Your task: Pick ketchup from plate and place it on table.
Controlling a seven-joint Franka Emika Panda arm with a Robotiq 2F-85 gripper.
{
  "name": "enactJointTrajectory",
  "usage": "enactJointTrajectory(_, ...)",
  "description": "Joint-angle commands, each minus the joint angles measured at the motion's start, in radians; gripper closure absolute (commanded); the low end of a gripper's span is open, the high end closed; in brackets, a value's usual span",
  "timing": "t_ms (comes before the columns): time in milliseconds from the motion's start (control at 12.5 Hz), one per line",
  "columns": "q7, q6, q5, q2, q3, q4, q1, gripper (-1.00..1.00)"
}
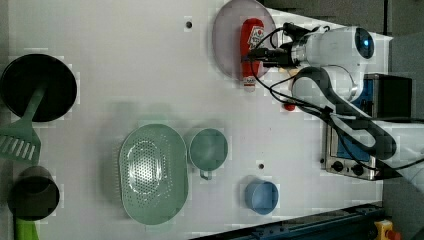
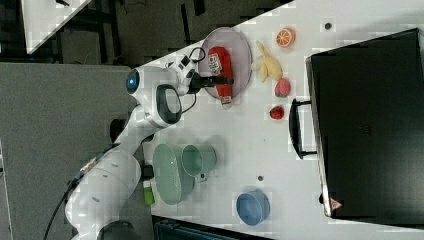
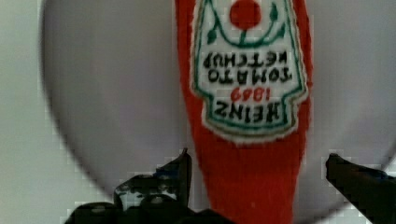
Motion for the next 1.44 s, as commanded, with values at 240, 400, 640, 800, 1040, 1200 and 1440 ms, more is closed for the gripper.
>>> enactJointTrajectory(240, -0.053, 0.08, -0.042, 0.032, -0.001, 0.042, 0.007, -1.0)
enactJointTrajectory(400, -0.053, 0.089, -0.042, 0.046, -0.001, 0.049, 0.01, -0.91)
enactJointTrajectory(640, -0.052, 0.09, -0.042, 0.043, -0.004, 0.055, 0.011, -0.21)
enactJointTrajectory(800, -0.052, 0.09, -0.042, 0.042, -0.003, 0.064, 0.011, -0.21)
enactJointTrajectory(1040, -0.048, 0.079, -0.04, 0.004, -0.001, 0.1, 0.009, -0.21)
enactJointTrajectory(1200, -0.023, 0.01, -0.034, -0.047, -0.001, 0.135, 0.004, -0.21)
enactJointTrajectory(1440, -0.016, -0.178, 0.019, -0.139, -0.001, 0.172, -0.017, -0.21)
